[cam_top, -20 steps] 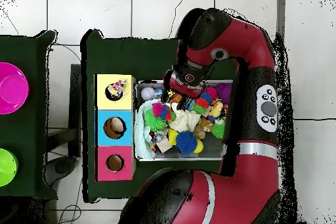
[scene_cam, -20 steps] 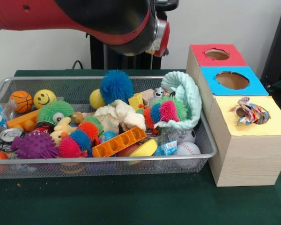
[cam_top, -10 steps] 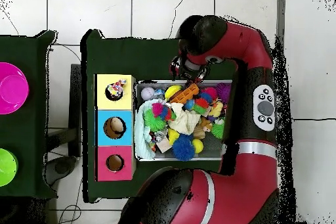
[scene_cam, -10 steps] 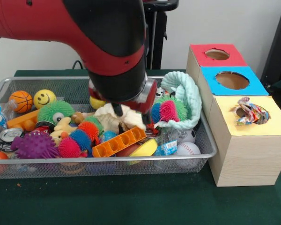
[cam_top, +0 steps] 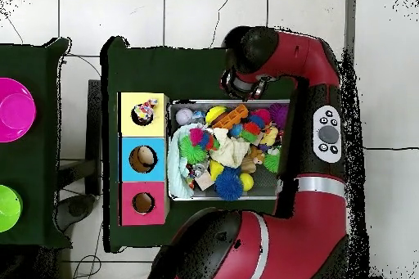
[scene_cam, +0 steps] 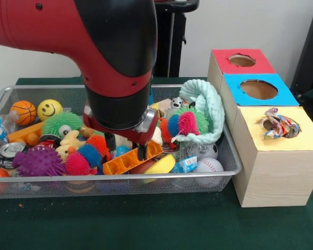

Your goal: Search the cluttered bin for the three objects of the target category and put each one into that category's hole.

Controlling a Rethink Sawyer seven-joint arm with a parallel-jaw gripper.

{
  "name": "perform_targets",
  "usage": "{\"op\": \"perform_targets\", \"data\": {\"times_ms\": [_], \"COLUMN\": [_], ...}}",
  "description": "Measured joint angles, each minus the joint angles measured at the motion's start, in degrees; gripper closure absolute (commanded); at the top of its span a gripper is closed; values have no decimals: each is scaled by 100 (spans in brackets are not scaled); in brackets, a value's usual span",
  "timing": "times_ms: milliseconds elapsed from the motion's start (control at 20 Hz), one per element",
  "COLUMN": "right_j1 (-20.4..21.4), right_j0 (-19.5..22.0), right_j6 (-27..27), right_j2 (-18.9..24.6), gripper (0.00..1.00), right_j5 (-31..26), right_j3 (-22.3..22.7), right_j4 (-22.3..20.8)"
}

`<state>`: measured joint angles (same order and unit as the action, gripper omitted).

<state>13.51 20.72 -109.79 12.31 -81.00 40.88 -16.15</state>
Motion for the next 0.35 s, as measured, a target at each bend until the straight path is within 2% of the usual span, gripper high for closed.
{"op": "perform_targets", "data": {"times_ms": [350], "right_j1": [60], "right_j0": [192], "right_j6": [126], "right_j2": [-1], "gripper": [0], "right_j5": [93], "right_j3": [232], "right_j4": [-156]}}
